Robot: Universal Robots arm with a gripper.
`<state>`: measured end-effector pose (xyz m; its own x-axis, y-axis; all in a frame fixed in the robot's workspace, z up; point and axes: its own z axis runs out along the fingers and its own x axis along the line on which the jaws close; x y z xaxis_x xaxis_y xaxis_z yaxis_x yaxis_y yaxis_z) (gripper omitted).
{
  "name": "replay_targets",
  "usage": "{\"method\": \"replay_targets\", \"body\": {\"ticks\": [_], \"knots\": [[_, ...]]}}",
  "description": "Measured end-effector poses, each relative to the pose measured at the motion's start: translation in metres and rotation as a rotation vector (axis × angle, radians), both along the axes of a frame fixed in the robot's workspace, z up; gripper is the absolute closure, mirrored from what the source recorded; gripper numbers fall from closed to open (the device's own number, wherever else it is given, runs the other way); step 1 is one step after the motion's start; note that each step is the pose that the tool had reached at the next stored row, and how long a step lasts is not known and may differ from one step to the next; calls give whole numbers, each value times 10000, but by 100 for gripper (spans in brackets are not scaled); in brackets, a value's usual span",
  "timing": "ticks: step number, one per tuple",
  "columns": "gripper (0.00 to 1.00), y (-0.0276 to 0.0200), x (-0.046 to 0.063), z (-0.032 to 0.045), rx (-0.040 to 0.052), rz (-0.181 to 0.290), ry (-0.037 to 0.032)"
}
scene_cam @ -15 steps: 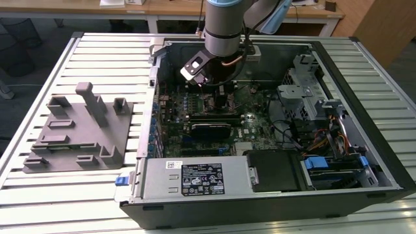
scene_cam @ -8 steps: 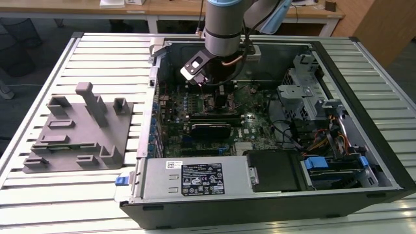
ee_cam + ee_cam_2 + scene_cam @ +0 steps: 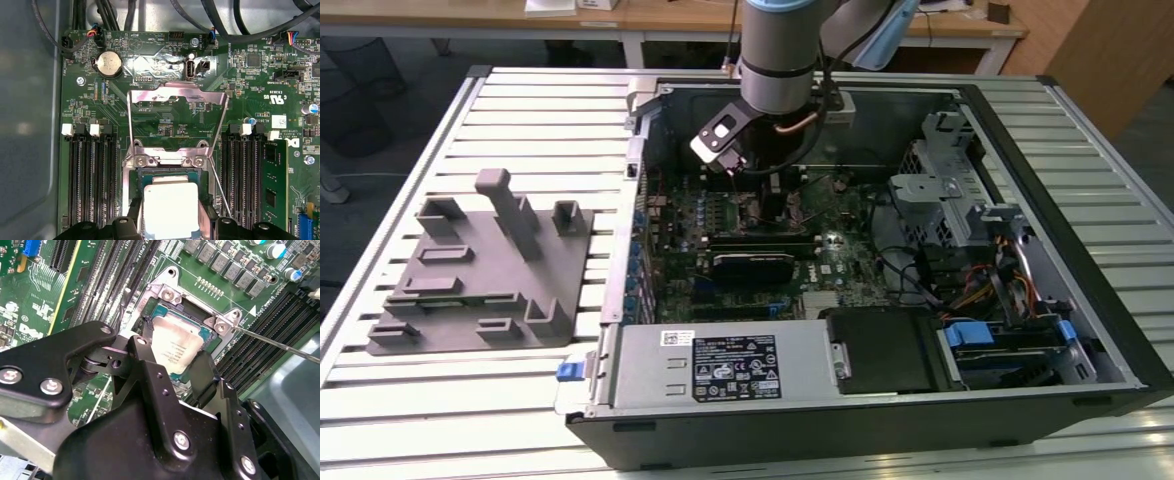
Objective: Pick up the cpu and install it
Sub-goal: 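Place the cpu into insertion slot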
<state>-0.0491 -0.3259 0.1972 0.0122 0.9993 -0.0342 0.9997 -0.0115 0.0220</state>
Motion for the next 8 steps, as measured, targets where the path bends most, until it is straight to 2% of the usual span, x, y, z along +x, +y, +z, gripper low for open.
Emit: {"method": "replay_targets", "body": {"ticks": [8], "knots": [[45, 3, 0, -9, -5, 1, 4]]}}
